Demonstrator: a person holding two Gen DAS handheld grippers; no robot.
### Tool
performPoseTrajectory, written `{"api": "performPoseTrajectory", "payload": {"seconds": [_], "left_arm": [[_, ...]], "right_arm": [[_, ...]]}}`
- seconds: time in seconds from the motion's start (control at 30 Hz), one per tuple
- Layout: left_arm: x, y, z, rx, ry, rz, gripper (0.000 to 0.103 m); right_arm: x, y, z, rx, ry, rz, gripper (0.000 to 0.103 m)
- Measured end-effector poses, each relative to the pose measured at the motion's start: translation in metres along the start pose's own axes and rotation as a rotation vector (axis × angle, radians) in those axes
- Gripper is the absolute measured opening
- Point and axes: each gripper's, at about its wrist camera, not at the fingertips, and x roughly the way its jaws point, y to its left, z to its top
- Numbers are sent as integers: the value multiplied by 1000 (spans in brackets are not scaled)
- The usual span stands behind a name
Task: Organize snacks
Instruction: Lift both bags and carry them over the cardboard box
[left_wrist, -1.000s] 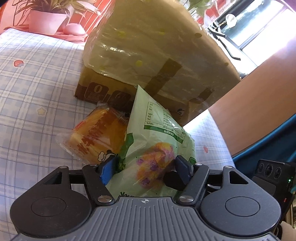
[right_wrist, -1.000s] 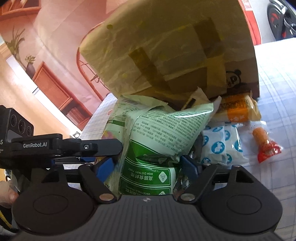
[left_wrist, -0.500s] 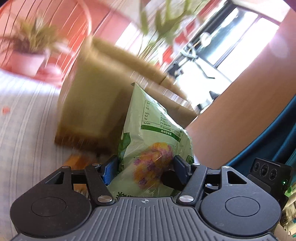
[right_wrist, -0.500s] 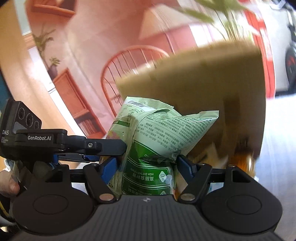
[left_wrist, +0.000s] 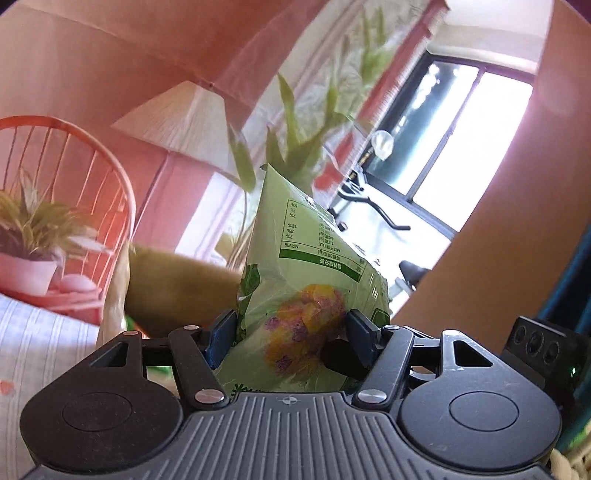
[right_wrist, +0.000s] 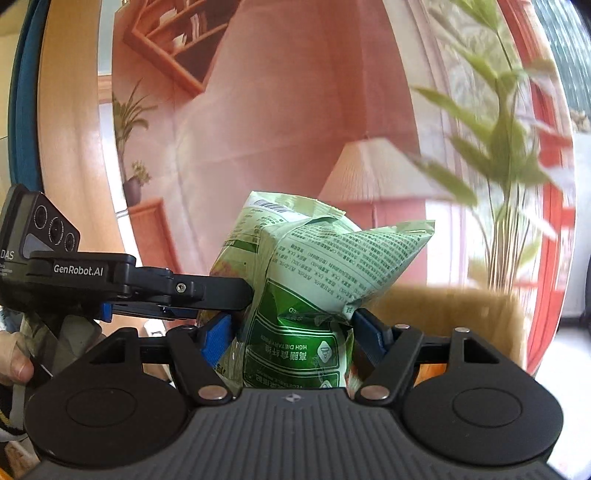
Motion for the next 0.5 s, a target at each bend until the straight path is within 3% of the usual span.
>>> {"api": "performPoseTrajectory", "payload": {"seconds": [0.23, 0.5], "left_arm": [[49, 16, 27, -27, 32, 52, 68], [92, 49, 17, -55, 140, 115, 68]], "right_arm": [[52, -39, 25, -28, 20, -35, 71], [94, -79, 5, 46, 118, -73, 71]]}}
